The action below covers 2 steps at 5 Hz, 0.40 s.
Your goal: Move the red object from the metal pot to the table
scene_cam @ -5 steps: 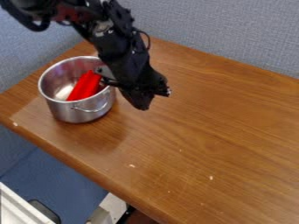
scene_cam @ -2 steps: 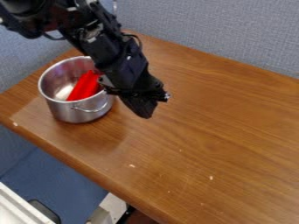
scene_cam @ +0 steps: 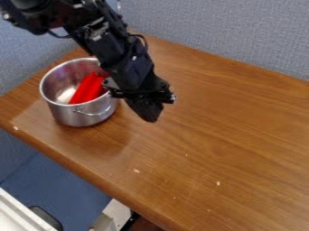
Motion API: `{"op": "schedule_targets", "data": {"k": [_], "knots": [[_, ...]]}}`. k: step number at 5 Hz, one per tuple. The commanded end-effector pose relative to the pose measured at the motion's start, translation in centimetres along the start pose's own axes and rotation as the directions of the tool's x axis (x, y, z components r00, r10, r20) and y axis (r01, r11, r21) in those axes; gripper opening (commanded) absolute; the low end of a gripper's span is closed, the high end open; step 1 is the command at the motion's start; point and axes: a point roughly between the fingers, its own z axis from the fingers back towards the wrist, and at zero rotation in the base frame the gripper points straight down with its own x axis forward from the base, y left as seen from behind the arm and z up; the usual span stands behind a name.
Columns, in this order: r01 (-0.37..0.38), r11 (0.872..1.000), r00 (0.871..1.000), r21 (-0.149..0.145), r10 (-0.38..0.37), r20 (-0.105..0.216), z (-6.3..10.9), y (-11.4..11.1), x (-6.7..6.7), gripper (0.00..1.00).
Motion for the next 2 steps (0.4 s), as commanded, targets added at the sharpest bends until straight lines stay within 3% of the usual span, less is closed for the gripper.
{"op": "schedule_targets", "data": {"k": [1, 2], "knots": [[-0.011, 1.000, 1.000, -0.007, 0.011, -0.005, 0.55, 0.83, 0.97, 0.00], [-0.021, 1.000, 0.999, -0.019, 0.020, -0.046, 0.50, 1.26, 1.07, 0.00]]}}
